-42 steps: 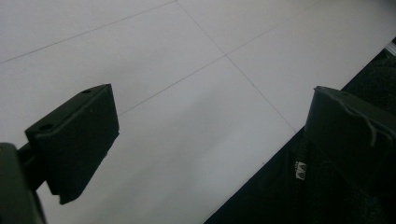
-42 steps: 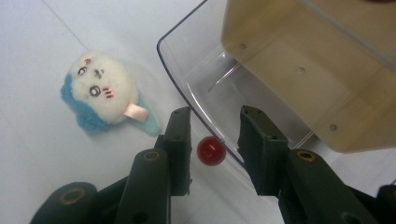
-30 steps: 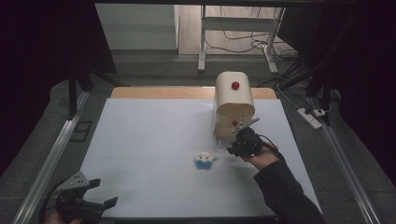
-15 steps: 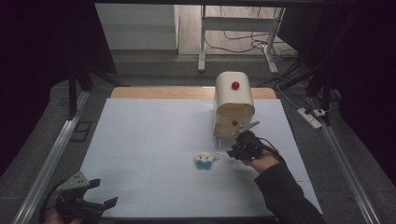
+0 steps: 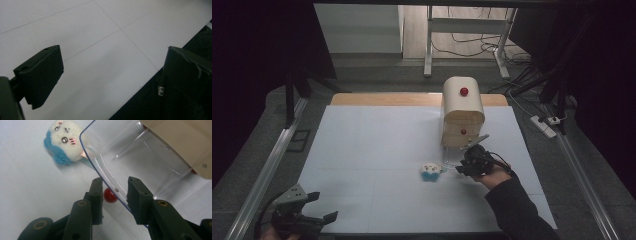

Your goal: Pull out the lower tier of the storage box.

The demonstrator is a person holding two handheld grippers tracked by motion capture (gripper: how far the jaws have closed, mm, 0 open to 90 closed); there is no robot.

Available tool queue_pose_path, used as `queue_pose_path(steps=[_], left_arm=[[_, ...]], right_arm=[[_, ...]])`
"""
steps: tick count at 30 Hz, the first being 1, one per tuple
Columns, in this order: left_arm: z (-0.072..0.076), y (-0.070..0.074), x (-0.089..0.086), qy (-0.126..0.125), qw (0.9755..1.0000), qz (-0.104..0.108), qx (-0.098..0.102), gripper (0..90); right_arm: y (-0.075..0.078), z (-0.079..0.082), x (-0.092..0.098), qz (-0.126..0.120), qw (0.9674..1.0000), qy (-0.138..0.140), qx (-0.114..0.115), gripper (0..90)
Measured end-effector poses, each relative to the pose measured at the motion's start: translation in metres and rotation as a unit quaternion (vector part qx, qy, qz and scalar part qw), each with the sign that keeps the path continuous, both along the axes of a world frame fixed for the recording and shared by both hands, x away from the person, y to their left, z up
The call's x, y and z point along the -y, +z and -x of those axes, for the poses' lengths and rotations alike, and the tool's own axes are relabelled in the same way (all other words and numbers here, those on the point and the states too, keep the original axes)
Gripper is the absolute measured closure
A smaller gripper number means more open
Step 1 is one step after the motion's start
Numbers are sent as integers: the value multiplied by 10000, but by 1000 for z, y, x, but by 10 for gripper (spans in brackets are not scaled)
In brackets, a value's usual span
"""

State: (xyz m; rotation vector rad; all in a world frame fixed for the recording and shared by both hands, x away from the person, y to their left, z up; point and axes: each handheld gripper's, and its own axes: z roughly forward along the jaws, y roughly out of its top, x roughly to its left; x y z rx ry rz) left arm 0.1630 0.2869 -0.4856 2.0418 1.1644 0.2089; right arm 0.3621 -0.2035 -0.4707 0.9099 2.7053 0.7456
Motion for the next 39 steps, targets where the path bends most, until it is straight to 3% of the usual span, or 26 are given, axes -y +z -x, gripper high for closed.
queue_pose_path(steps=[19,33,39], left_arm=[[0,0,-1,7,10000,27,5,33],[0,0,-1,9,10000,40,14,33],[0,0,-1,4,10000,50,0,33]], right_arm=[[6,2,1,-238,9991,-344,42,477],[13,14,-5,-457,9981,-407,103,289],[16,20,-4,-548,9976,-394,146,251]])
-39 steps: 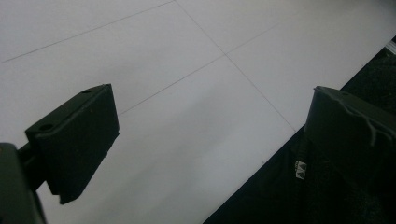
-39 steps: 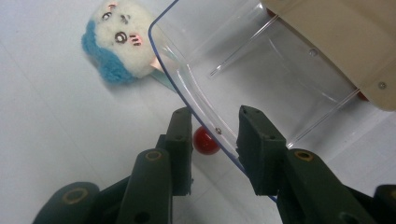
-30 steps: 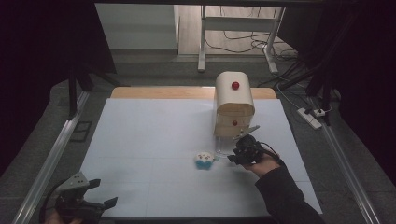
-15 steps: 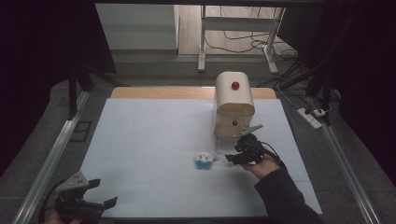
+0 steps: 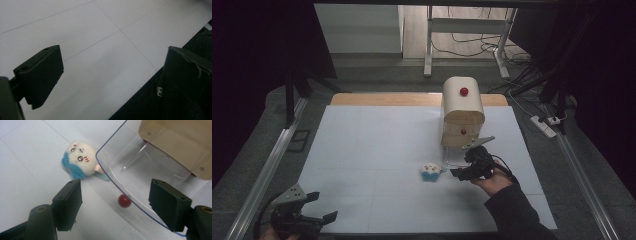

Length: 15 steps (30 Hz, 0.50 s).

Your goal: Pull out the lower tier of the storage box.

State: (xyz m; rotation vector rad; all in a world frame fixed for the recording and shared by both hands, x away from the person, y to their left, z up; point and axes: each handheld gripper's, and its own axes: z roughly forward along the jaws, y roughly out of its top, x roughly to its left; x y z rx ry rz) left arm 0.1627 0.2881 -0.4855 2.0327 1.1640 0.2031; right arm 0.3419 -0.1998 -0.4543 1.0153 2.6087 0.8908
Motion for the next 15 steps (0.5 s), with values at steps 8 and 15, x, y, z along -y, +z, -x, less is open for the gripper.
queue_pose_path(steps=[8,15], left_arm=[[0,0,0,3,10000,2,-8,33],[0,0,0,0,10000,1,-9,32]], right_arm=[[3,9,6,-156,9999,-12,48,205],[3,16,9,-172,9998,7,57,171]])
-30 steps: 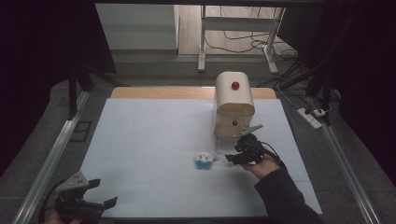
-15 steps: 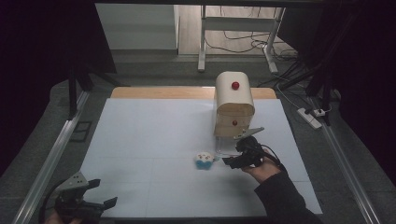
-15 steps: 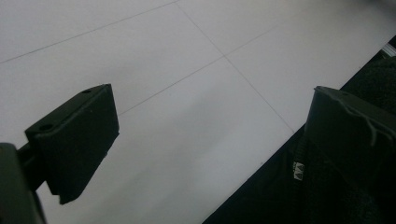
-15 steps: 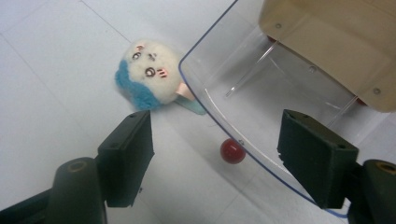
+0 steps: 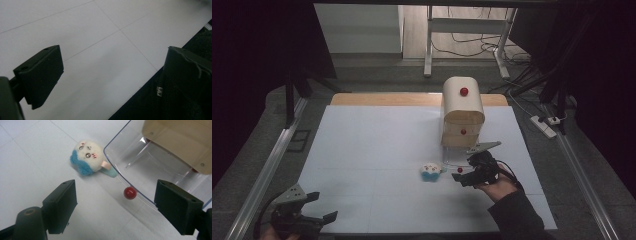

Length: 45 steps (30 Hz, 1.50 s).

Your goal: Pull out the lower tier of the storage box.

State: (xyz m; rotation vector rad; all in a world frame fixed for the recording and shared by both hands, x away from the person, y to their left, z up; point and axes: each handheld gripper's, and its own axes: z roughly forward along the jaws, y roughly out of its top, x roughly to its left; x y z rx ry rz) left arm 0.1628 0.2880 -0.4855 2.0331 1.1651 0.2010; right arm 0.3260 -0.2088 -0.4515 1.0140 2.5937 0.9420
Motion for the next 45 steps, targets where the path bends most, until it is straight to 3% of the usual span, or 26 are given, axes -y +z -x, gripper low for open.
queue_pose_path(steps=[26,45], left_arm=[[0,0,0,-5,10000,-5,-2,33],[0,0,0,0,10000,18,-21,32]], right_arm=[[-4,26,7,-66,9999,127,73,50],[-10,39,25,-151,9996,-153,177,0]])
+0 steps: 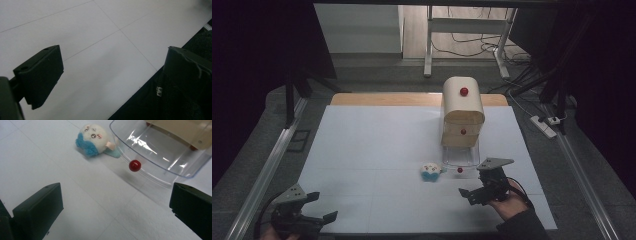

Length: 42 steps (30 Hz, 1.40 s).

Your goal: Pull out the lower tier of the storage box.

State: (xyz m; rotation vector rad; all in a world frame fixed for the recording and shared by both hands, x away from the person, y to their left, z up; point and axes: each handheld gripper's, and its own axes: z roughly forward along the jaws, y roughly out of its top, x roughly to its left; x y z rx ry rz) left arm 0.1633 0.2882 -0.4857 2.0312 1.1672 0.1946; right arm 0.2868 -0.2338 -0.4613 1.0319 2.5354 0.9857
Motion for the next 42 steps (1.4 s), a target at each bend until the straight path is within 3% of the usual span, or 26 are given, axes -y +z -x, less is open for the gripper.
queue_pose_path(steps=[18,42], left_arm=[[0,0,0,10,10000,15,-11,30],[0,0,-1,35,10000,68,-35,21]], right_arm=[[-3,16,30,-210,9989,-427,-26,0],[-4,31,54,-413,9957,-830,48,0]])
